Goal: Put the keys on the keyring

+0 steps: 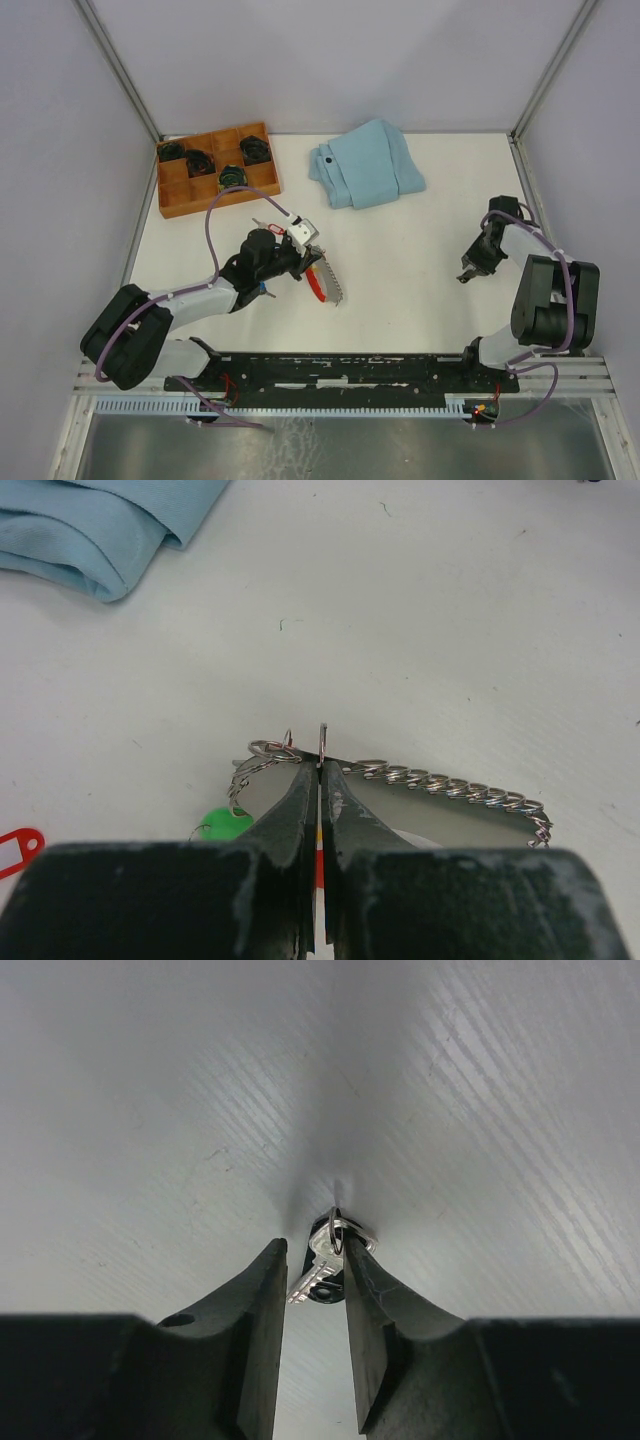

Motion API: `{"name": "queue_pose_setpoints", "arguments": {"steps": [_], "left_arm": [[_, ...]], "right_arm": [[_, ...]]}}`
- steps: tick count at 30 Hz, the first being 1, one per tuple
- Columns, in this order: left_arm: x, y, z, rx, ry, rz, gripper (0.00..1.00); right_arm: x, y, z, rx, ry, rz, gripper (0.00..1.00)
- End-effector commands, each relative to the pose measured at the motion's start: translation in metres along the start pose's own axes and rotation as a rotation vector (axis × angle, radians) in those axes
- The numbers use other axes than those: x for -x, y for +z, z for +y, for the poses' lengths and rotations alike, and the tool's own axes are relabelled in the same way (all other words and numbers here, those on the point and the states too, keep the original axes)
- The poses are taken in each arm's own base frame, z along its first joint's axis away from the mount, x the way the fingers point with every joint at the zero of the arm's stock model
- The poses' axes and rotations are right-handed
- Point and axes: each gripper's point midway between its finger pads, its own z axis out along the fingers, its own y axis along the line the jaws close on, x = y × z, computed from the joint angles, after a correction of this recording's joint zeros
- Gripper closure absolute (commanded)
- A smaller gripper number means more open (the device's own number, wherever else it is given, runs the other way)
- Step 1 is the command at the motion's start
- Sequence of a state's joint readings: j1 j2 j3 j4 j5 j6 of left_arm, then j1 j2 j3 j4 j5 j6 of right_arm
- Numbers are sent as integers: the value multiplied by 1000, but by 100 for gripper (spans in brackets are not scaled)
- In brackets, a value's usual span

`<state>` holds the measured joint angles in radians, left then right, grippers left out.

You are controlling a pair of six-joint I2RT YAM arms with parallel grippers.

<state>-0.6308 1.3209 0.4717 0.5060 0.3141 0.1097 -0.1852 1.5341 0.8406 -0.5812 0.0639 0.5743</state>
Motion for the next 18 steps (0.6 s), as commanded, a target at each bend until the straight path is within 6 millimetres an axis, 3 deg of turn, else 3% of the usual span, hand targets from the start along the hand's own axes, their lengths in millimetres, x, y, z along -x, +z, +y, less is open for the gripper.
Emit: {"name": "queue_pose_setpoints", "arguments": {"steps": [1,6,10,14,18], "left_arm": [[23,1,-1,-9,26,-70,97],[24,2,-4,-21,21,-71,97],[25,2,-4,-25,19,-71,97],[26,2,-6,-38,15,-73,97],[25,3,-7,-41,14,-69,97]], "right_arm": [[-28,4,17,101,42,83,64],[-44,0,45,157,26,91,64],[-52,-9,89,230,-24,72,64],[-64,-25,140,325,-122,66,59],[-63,-48,161,369,-265,39,53]]}}
